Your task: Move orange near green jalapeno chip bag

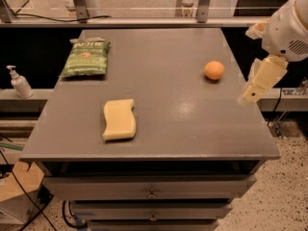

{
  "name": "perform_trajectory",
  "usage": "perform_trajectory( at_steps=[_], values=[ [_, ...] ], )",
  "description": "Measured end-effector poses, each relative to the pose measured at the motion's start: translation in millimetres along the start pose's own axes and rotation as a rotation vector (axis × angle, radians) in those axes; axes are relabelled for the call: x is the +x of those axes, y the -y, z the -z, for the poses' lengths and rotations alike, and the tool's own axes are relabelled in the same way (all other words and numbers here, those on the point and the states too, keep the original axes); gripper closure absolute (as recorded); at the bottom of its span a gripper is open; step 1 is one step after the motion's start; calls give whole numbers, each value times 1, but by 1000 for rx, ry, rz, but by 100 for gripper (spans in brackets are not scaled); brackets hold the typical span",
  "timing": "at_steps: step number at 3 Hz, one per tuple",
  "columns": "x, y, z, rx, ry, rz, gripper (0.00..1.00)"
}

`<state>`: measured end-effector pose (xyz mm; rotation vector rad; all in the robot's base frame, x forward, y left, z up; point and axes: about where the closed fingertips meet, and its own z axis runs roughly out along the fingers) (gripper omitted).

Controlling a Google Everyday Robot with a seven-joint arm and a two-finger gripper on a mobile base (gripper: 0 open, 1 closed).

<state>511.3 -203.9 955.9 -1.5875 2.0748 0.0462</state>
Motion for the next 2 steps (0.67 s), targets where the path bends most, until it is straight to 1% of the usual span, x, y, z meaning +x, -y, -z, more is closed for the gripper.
perform_trajectory(
  at_steps=[1,2],
  values=[
    [-2,21,-16,-1,51,-24,0],
    [4,44,-40,-11,108,-70,0]
  ],
)
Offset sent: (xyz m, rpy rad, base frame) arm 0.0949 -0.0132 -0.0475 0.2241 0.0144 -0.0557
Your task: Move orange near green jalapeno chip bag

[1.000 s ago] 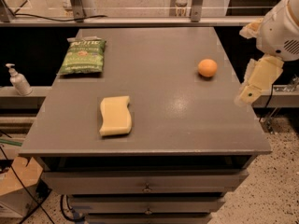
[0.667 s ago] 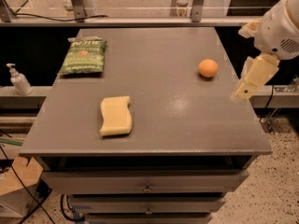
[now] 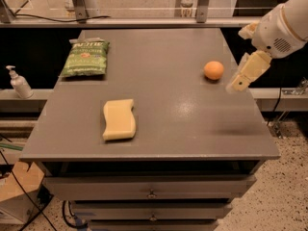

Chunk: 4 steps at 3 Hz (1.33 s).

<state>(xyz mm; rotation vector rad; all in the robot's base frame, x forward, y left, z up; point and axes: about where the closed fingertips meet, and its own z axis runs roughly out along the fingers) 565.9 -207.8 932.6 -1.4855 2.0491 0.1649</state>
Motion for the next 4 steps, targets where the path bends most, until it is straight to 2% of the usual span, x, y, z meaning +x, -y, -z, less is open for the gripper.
perform_trajectory(
  at_steps=[2,4],
  values=[
    [8,41,-50,-15,132,-74,0],
    [15,65,-97,-45,234,-127,0]
  ],
)
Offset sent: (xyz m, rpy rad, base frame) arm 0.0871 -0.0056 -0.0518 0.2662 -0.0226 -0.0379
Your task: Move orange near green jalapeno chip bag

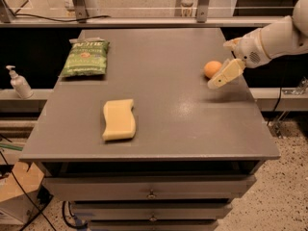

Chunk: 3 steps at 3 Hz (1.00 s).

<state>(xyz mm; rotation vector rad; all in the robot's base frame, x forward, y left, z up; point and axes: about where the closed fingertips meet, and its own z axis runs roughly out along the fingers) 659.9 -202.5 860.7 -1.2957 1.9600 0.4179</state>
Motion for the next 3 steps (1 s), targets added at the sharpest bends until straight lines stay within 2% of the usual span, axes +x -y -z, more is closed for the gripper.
perform_trajectory(
  at_steps=[1,3],
  values=[
    [6,4,-12,-9,10,-19,18],
    [14,1,-18,-16,8,-41,64]
  ],
)
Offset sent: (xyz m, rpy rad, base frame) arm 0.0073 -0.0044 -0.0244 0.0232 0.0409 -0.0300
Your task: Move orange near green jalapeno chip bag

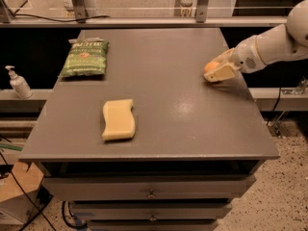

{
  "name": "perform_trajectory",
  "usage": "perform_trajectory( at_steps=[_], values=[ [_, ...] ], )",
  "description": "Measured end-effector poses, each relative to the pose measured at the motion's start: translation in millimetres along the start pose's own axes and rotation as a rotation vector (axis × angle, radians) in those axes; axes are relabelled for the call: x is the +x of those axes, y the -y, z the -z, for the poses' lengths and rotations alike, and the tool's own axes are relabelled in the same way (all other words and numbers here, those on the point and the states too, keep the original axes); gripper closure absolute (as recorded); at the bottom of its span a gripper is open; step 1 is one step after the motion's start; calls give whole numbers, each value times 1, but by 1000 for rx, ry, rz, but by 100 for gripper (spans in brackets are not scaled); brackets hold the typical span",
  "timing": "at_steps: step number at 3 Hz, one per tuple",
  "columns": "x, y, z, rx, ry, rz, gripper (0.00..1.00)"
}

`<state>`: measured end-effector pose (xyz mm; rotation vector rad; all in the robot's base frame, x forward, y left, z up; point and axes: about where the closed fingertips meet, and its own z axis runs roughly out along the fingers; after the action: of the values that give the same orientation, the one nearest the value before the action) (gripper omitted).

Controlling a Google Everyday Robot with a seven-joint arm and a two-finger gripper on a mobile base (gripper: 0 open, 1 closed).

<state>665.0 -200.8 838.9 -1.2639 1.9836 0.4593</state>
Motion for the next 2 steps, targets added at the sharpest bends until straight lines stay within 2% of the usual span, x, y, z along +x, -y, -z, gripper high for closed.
perform_trajectory(
  at_steps=[1,2],
  values=[
    [-21,-13,4,-3,14,40,88],
    [-75,-41,25,4,61,174,100]
  ],
)
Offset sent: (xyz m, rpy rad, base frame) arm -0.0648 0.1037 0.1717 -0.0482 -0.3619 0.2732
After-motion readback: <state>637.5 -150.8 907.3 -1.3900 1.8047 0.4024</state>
